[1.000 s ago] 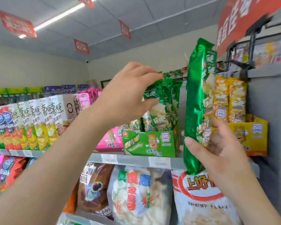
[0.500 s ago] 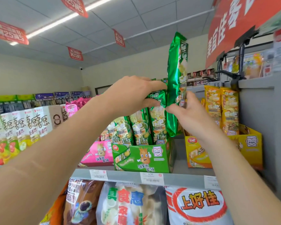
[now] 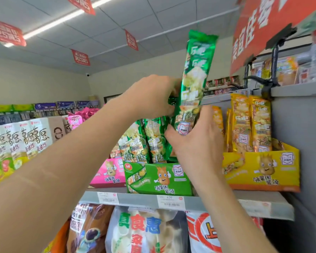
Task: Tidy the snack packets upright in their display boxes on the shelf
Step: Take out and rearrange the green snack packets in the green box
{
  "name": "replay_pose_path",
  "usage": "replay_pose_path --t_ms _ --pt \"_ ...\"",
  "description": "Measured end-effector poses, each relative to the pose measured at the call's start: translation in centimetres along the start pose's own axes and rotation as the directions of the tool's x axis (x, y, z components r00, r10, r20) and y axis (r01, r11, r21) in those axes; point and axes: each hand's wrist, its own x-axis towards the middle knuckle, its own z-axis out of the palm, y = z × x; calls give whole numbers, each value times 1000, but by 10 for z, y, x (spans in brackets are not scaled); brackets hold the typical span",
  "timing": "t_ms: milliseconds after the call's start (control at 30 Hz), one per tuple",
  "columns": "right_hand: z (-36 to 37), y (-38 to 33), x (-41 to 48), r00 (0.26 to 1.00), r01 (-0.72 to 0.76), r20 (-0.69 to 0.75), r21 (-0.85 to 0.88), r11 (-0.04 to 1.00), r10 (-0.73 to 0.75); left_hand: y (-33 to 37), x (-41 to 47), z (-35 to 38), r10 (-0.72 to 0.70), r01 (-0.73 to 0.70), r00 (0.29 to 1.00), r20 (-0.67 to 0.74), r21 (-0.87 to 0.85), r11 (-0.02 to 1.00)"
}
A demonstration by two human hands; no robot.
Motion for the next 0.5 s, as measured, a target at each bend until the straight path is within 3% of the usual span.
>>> replay_pose_path --t_ms 133,200,267,333,400,500 --pt "8 4 -14 998 25 -50 -178 984 -34 1 -4 -13 -28 32 999 34 -104 994" --pt "11 4 -18 999 17 -41 -211 977 -26 3 -11 -21 -55 62 998 32 -326 943" --pt "13 6 -20 999 -9 -41 -215 977 0 7 -21 -30 -79 62 997 4 -657 751" --pt "14 7 -23 999 -18 -36 -227 974 10 8 -29 -36 -96 53 995 -6 -795 605" --pt "15 9 -26 1000 -14 -16 -230 973 10 10 -32 -35 -107 45 993 -41 -717 696" --pt "12 13 -30 995 -14 97 -204 979 35 8 -29 -27 -106 34 981 -160 -396 918"
